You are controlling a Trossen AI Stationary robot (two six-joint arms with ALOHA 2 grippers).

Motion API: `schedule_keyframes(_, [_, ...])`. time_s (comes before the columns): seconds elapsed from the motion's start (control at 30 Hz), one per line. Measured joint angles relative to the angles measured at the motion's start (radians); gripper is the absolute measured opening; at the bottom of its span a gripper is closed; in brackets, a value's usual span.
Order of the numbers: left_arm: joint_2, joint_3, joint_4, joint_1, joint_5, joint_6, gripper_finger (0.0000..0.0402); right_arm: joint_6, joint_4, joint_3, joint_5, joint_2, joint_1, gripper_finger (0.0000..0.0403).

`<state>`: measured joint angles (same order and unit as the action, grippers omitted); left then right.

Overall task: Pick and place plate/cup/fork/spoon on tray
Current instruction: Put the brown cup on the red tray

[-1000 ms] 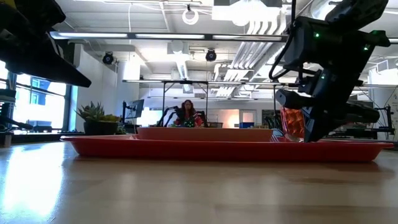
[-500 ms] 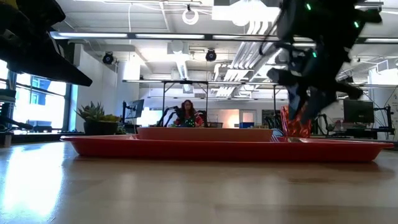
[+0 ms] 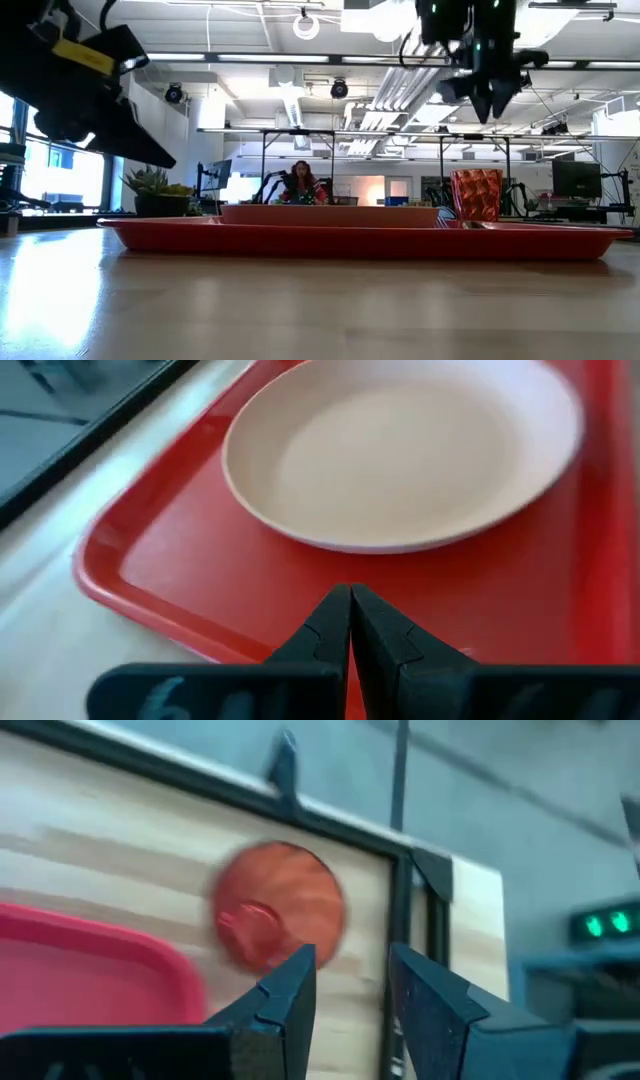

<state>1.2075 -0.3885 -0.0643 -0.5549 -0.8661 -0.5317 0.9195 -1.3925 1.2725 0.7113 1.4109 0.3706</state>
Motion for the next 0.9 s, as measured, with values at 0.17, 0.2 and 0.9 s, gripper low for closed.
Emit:
schedule_keyframes(0.17, [0.024,0.000,0.008,0.083,-0.005,0.132,0.0003,-0.227,0.109,-0.026,-0.124,0.001,0.231,0.0122])
schedule_keyframes(0.2, [0.026,0.000,0.014,0.109,-0.005,0.176,0.0003,-0.257,0.132,-0.026,-0.141,0.001,0.265,0.0122])
schedule_keyframes(0.9, [0.027,0.000,0.296,0.565,0.371,0.511,0.0003,-0.704,0.566,-0.303,-0.577,0.010,0.621,0.0145])
